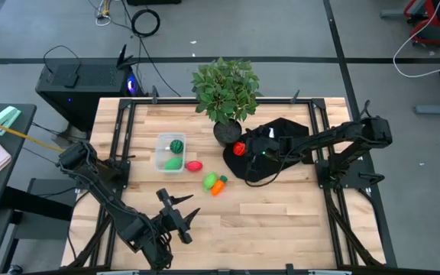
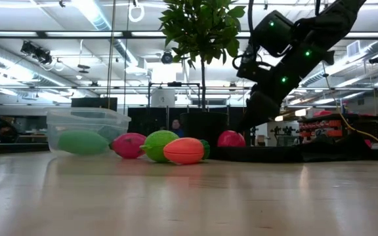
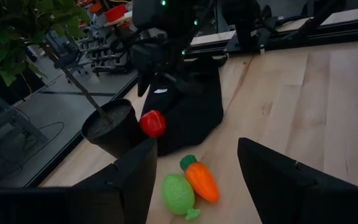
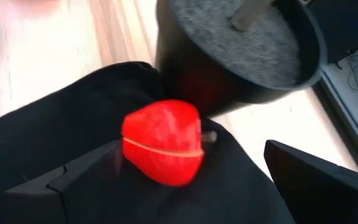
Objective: Pick and placing Produce into tupperware
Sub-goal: Put the apple into the bin
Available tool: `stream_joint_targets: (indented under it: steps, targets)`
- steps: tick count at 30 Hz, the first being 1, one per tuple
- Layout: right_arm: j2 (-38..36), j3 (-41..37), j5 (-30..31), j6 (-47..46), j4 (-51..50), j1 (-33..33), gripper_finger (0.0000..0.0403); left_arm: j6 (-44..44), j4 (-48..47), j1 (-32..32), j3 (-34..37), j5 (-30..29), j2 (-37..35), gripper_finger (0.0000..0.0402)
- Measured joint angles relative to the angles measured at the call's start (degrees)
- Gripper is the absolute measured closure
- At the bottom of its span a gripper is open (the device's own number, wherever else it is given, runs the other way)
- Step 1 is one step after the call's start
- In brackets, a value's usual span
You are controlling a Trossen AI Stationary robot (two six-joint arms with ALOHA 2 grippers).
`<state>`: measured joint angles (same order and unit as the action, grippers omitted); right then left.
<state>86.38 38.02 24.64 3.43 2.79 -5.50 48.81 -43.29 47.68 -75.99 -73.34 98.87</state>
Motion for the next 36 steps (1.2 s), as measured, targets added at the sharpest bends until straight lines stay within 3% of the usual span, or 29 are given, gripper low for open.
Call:
stream_joint_targets:
  steps: [13,28,36]
  targets:
    - [8.0,0.0,-0.4,-1.7,9.6,0.0,0.0003,0.0,0.0,0.0,0.0,0.0,0.0,0.0171]
    - [13.4,2.8,-0.3,-2.7,9.6,0.0,0.0005,0.3,0.1,-0.3,-0.1,0.0,0.0,0.017]
    - [14.2,2.8,-1.5,-4.8,9.0,0.0,0.0034,0.5,0.2,-0.3,-0.1,0.0,0.0,0.0171]
